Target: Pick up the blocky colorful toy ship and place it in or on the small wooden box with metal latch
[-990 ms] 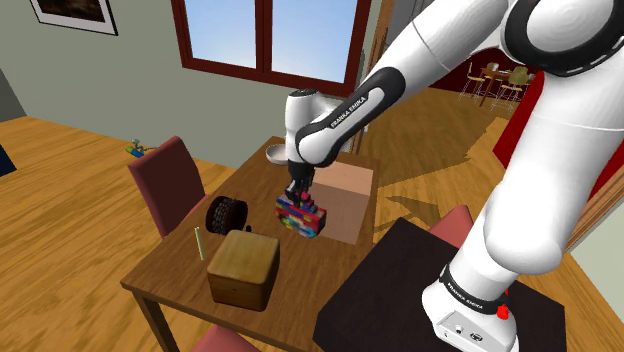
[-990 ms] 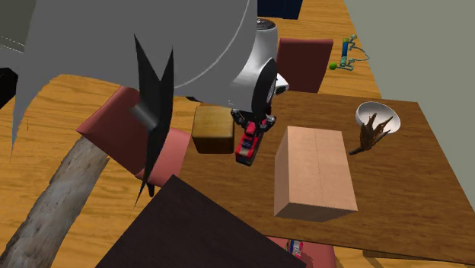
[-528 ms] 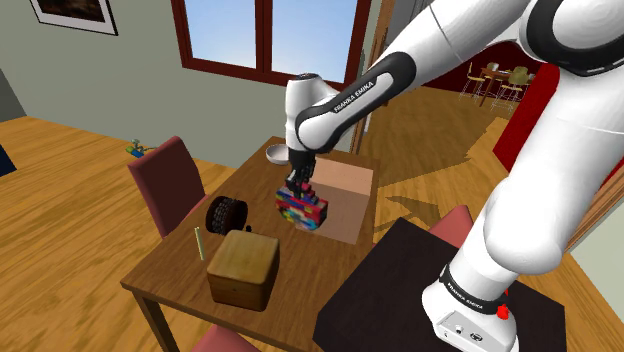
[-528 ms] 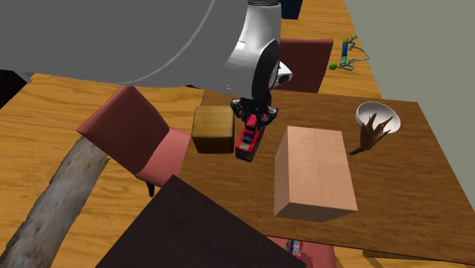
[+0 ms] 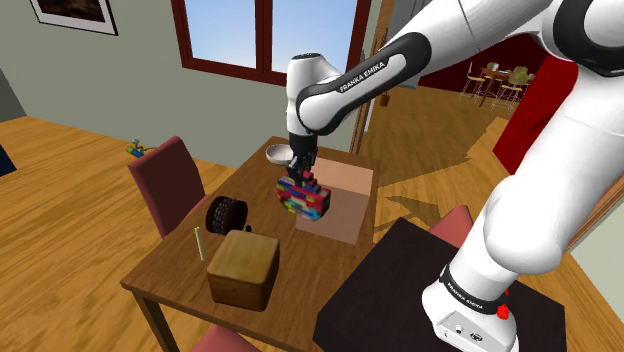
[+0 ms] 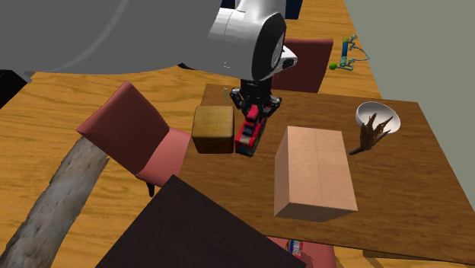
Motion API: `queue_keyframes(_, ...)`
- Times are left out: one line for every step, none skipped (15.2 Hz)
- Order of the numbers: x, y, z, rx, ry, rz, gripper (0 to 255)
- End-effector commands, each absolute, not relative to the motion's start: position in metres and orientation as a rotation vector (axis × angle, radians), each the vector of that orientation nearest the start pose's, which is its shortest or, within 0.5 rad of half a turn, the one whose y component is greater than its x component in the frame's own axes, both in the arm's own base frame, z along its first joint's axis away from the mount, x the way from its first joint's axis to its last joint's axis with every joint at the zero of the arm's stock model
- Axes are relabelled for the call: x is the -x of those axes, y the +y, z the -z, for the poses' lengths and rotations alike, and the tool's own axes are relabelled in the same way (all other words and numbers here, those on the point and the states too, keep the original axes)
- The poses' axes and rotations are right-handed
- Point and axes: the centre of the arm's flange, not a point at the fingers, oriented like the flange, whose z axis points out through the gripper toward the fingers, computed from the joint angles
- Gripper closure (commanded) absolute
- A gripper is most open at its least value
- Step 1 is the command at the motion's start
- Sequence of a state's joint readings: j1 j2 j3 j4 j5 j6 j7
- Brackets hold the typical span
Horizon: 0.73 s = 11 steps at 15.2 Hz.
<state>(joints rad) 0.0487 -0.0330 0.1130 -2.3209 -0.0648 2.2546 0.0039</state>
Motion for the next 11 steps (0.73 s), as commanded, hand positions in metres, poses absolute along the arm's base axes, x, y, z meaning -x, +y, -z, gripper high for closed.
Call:
queue_keyframes(-0.496, 0.092, -0.36, 3.181, -0.318, -0.045, 255)
queue_keyframes(-0.497, 0.105, -0.363, 3.181, -0.318, -0.045, 255)
queue_keyframes(-0.499, 0.117, -0.366, 3.181, -0.318, -0.045, 255)
queue_keyframes(-0.501, 0.13, -0.369, 3.181, -0.318, -0.045, 255)
queue_keyframes(-0.502, 0.143, -0.372, 3.181, -0.318, -0.045, 255)
queue_keyframes(-0.504, 0.156, -0.375, 3.181, -0.318, -0.045, 255)
queue_keyframes(-0.506, 0.168, -0.378, 3.181, -0.318, -0.045, 255)
queue_keyframes(-0.507, 0.181, -0.381, 3.181, -0.318, -0.045, 255)
queue_keyframes(-0.509, 0.194, -0.384, 3.181, -0.318, -0.045, 255)
queue_keyframes(-0.511, 0.207, -0.387, 3.181, -0.318, -0.045, 255)
queue_keyframes(-0.512, 0.219, -0.391, 3.181, -0.318, -0.045, 255)
